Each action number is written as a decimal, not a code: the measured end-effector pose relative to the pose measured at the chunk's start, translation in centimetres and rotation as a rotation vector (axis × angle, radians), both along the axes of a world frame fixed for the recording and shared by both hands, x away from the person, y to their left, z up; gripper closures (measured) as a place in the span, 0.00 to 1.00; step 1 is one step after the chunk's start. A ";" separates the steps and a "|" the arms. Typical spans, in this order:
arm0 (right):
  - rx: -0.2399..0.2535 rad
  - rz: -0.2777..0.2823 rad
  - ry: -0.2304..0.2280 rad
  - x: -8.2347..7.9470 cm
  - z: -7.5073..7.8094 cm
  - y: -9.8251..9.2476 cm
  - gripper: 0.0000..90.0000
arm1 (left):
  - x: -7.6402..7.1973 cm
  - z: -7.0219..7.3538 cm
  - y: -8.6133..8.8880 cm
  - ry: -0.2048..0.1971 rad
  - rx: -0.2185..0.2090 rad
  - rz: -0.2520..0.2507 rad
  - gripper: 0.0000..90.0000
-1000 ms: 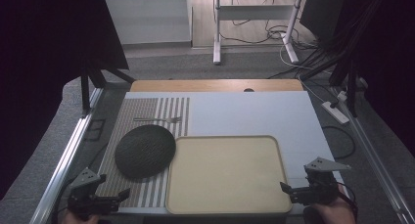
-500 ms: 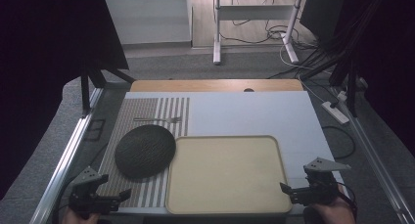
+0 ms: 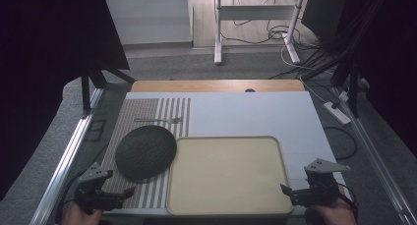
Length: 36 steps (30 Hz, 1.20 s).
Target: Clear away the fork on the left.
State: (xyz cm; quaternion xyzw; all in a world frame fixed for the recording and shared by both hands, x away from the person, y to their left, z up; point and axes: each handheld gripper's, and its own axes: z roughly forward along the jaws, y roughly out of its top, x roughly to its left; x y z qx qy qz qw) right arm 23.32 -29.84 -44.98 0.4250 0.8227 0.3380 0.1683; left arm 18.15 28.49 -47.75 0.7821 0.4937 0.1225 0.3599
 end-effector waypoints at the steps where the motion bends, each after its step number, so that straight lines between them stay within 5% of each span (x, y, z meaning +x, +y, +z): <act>1: -0.001 -0.001 0.000 0.0 0.0 0.0 0.00 | 0.1 0.0 0.1 0.000 -0.004 0.001 0.00; 11: -0.004 0.000 0.011 0.1 0.0 0.0 0.00 | 1.7 -0.3 0.4 -0.019 -0.056 -0.007 0.00; 19: -0.008 0.000 0.016 0.1 -0.1 0.1 0.00 | 3.0 -0.5 0.4 -0.037 -0.034 -0.009 0.00; 28: -0.012 0.003 0.018 0.2 -0.1 0.1 0.00 | 5.1 -0.9 1.0 -0.021 -0.074 0.010 0.00; 36: -0.019 0.005 0.024 0.2 -0.1 0.1 0.00 | 7.2 -1.2 1.3 -0.008 -0.054 0.032 0.00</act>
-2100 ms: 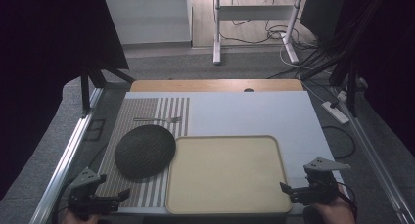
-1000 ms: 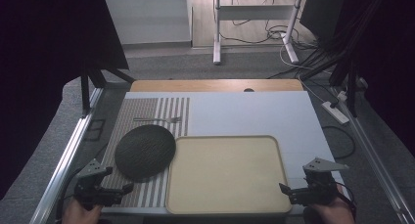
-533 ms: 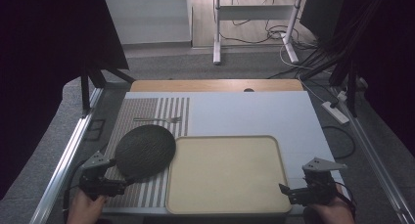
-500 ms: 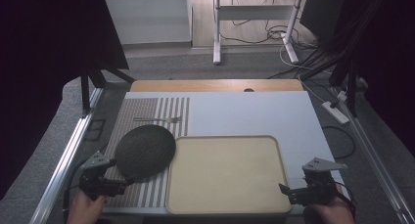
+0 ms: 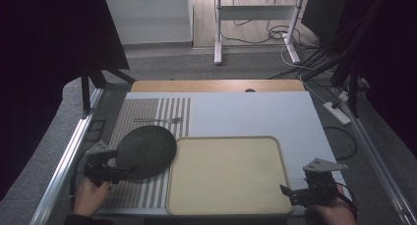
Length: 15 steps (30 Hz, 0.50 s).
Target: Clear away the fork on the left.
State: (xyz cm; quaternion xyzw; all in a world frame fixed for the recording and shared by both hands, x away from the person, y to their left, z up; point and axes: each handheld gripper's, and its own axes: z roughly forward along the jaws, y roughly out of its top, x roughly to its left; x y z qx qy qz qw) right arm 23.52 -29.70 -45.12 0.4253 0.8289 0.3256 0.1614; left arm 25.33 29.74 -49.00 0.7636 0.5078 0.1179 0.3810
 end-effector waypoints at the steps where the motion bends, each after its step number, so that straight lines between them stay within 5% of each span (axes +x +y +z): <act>1: 0.000 0.001 0.001 0.0 0.0 0.0 0.00 | 0.7 0.0 0.0 0.005 0.014 0.004 0.00; 5: -0.001 0.001 0.002 0.0 0.0 0.0 0.00 | 1.8 0.0 0.0 0.016 0.030 0.016 0.00; 9: -0.001 0.001 0.003 0.0 0.0 0.0 0.00 | 3.1 -0.2 0.1 0.038 -0.011 0.021 0.00; 15: -0.002 0.004 0.001 0.0 -0.1 0.0 0.00 | 4.9 -0.2 0.0 0.043 0.028 0.018 0.00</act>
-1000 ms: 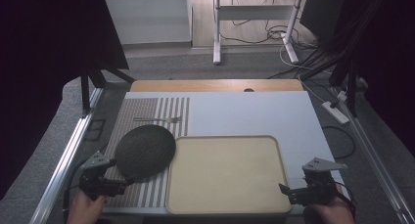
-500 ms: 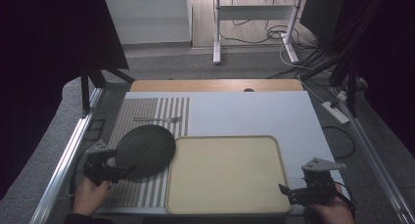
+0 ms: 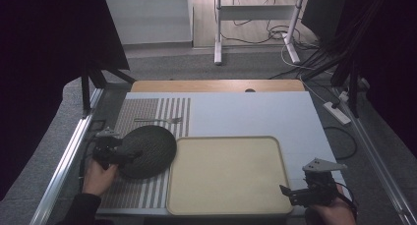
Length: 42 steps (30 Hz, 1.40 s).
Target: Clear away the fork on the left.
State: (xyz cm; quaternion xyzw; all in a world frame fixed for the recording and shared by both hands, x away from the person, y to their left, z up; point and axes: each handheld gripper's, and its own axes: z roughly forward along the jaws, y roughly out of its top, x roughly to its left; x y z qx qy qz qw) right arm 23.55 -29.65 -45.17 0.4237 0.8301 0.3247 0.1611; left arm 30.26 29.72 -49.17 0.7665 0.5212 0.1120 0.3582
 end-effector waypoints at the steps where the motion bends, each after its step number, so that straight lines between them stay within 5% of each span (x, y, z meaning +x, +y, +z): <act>1: 0.000 0.000 0.000 0.0 0.0 0.0 0.00 | 0.3 0.0 0.0 0.003 0.019 -0.006 0.00; 5: 0.000 0.001 0.000 0.0 0.0 0.0 0.00 | 1.7 -0.2 0.0 0.012 0.067 -0.016 0.00; 17: -0.002 0.002 0.001 0.0 0.0 0.0 0.00 | 5.1 -0.4 0.7 0.037 0.034 0.024 0.00; 32: -0.001 0.003 0.001 0.0 0.0 0.0 0.00 | 9.2 -0.6 0.5 0.056 0.086 0.043 0.00; 42: -0.005 0.003 0.002 0.0 0.0 0.0 0.00 | 11.2 -0.7 0.7 0.087 0.065 0.076 0.00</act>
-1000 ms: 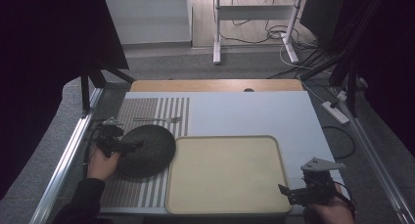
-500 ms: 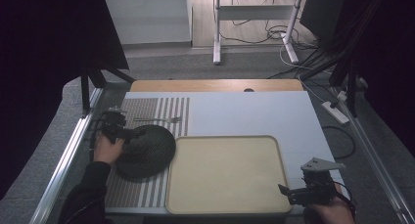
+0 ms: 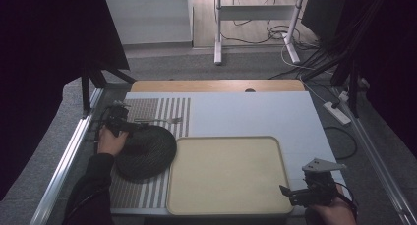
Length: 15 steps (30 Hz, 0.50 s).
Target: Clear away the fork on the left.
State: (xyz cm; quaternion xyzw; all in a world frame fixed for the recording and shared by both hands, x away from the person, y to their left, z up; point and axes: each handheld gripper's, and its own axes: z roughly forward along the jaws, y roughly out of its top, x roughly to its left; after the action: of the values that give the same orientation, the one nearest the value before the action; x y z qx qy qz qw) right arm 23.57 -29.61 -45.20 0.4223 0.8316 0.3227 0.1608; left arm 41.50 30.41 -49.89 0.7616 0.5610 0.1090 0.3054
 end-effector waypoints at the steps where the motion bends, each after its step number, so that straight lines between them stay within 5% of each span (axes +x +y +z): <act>1: 0.000 0.000 0.000 0.0 0.0 0.0 0.00 | 0.3 -0.1 0.0 0.003 -0.008 0.004 0.00; 10: 0.002 0.000 0.000 0.0 0.0 0.0 0.00 | 2.5 -0.9 0.2 0.028 0.033 0.041 0.00; 15: -0.006 0.001 0.001 0.0 0.0 0.0 0.00 | 3.3 -1.3 1.0 0.042 0.048 0.066 0.10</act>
State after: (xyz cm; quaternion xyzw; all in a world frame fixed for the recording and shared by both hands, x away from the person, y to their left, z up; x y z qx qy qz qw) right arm 23.57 -29.58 -45.20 0.4215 0.8330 0.3200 0.1616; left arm 44.82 31.36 -51.21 0.7520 0.5893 0.1167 0.2714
